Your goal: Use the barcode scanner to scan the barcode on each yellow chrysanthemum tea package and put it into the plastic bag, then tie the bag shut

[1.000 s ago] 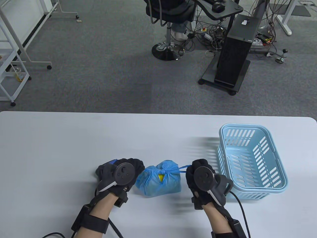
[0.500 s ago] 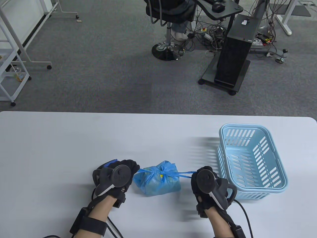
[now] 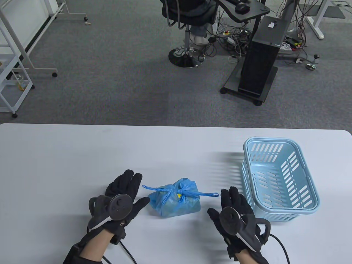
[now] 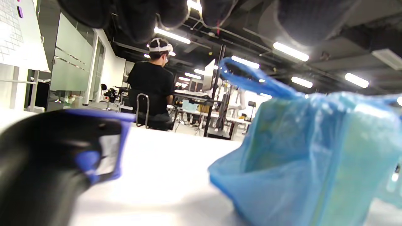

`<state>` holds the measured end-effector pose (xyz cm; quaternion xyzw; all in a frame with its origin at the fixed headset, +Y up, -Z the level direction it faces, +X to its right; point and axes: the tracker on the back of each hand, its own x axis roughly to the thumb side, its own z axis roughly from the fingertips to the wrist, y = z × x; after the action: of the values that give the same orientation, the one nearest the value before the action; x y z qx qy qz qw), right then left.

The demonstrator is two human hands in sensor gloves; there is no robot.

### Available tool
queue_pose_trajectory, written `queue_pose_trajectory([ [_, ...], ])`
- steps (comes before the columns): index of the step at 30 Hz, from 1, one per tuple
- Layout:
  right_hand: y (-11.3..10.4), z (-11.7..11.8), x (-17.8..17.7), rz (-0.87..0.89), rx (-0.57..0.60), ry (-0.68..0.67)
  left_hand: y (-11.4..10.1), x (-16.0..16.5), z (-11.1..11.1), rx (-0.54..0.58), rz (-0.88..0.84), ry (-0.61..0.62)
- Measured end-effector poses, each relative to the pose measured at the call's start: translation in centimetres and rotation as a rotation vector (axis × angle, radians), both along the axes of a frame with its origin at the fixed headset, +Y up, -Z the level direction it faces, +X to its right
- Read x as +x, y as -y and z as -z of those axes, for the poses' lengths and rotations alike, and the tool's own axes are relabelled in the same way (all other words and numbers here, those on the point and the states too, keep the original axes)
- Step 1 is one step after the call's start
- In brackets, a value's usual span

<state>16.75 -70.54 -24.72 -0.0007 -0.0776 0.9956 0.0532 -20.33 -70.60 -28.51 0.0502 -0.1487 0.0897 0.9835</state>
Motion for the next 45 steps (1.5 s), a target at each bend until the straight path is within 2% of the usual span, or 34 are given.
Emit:
queue_pose_trajectory([
  [4,1.7,-0.5,0.8,-0.038,-0.062,0.042,1.9,-1.0,-0.9,-0.088,0.099,-0.019],
  [7,2.8,-0.4,0.6,-0.054,-0.121,0.024,3.1,-1.9,-1.1,-0.157,0.206,-0.06],
  [10,3.8,-0.2,0.0,-0.099,-0.142,-0.005,3.9,-2.8,-1.2,-0.222,0.219,-0.078],
  [13,4.8,-0.2,-0.8,-0.129,-0.208,-0.045,3.7,-3.3,-1.1,-0.195,0.2,-0.063],
  [16,5.1,-0.3,-1.4,-0.173,-0.21,-0.077,3.3,-3.6,-1.0,-0.2,0.161,-0.062],
  [23,6.5,-0.4,-0.9,-0.235,-0.306,-0.076,5.5,-4.1,-0.8,-0.298,0.24,-0.074],
  [30,6.4,-0.5,-1.0,-0.21,-0.269,-0.088,5.3,-4.5,-0.5,-0.315,0.229,-0.084],
  [36,7.0,-0.4,-1.1,-0.23,-0.283,-0.104,5.7,-4.4,-0.7,-0.3,0.254,-0.076],
  [42,6.7,-0.2,-0.7,-0.201,-0.281,-0.094,3.8,-5.3,-0.8,-0.245,0.156,-0.119],
  [45,6.6,-0.2,-0.5,-0.195,-0.28,-0.094,3.7,-5.2,-0.8,-0.248,0.176,-0.119],
])
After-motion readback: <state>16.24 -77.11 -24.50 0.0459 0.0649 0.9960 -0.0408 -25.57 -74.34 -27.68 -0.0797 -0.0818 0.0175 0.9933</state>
